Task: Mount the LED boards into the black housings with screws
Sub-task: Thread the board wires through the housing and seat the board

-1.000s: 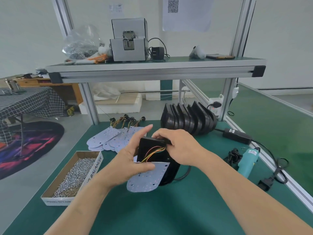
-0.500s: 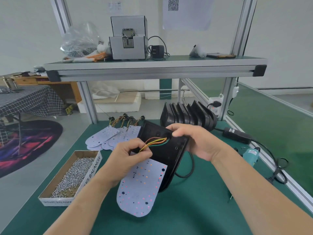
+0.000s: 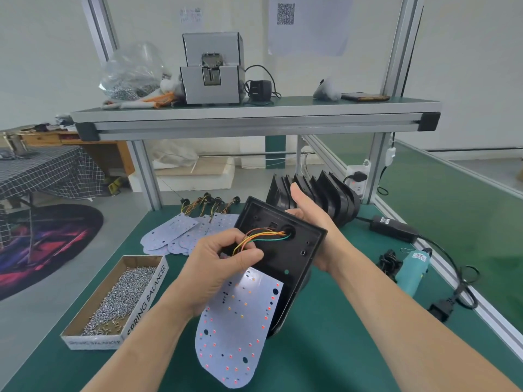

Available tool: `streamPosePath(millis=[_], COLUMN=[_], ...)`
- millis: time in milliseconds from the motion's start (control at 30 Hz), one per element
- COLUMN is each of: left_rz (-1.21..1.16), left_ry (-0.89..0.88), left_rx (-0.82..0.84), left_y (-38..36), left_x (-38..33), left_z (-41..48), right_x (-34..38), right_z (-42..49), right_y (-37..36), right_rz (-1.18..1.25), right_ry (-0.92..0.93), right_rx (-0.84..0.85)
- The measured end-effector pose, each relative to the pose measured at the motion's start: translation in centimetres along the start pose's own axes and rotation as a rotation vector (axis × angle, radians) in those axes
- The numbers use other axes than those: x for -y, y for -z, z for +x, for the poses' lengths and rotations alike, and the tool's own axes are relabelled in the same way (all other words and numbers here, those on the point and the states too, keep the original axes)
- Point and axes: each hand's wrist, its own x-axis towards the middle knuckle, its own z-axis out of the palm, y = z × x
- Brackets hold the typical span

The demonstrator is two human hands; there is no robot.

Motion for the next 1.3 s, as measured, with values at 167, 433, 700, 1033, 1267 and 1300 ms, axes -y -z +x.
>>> streamPosePath(millis=[167,433,700,1033,1267,1300], left_rz=[-0.002,0.093,0.167,0.266,0.187,0.147], left_ry=[-0.011,-0.020,-0.044,-0.077,-0.016,0.017], left_rx=[0.026,-0.004,-0.171,-0.180,-0.166,-0.183], left_y=[-0.4,-0.1,0.4,-1.2,-1.6,-1.7], left_x=[-0.8,-1.3,-0.4,0.7,2.4,2.7], left_z=[-0.1,0.3,1.2,1.6,0.3,0.2], right_x=[0.2,-0.7,0.0,-0.9,-1.1,-1.1], right_z=[0.6,0.8,-2.3,-4.6,-4.3,-4.3], right_y=[-0.7,0.3,-0.2,-2.6,-2.5,-2.6], right_rz=[-0.050,-0.152,-0.610,-1.249,-0.719,-0.679], right_ry=[0.007,0.083,0.921,0.602,0.489,0.498], right_rx=[-0.173,-0.424,-0.863,-0.273,-0.360,-0.382])
